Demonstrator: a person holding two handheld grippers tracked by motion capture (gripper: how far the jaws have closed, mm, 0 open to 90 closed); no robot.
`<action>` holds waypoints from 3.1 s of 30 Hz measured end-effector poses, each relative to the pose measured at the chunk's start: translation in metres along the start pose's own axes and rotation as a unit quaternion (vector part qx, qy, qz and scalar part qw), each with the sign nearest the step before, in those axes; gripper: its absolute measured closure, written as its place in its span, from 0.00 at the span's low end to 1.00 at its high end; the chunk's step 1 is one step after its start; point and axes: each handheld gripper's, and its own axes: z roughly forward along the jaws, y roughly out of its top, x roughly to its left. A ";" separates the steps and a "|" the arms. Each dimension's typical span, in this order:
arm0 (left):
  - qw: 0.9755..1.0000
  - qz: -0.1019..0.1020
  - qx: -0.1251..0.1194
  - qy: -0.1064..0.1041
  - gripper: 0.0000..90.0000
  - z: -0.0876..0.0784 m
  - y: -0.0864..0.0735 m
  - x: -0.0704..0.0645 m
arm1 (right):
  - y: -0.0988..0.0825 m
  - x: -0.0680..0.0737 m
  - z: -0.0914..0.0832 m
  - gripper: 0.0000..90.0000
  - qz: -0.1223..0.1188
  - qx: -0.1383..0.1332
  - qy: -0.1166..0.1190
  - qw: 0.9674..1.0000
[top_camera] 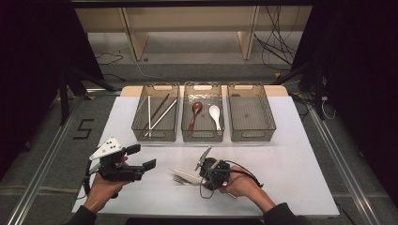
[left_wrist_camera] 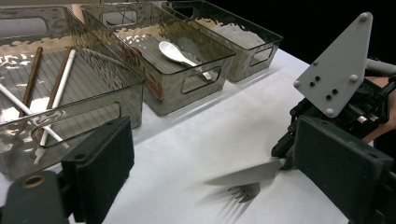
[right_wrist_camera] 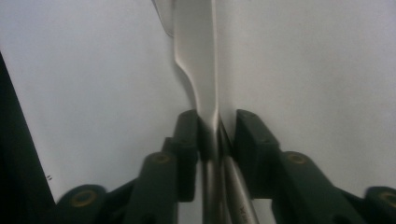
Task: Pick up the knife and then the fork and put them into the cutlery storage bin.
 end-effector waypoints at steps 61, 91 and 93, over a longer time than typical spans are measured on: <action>1.000 -0.003 0.000 0.002 0.13 0.000 0.000 0.001 | -0.009 -0.038 -0.042 0.90 0.099 -0.073 0.015 0.992; 1.000 -0.010 -0.004 0.007 0.13 -0.002 0.000 0.005 | -0.030 -0.103 -0.099 0.90 0.200 -0.176 -0.014 0.964; 1.000 -0.010 -0.004 0.007 0.13 -0.002 0.000 0.005 | -0.030 -0.107 -0.102 0.90 0.207 -0.181 -0.019 0.961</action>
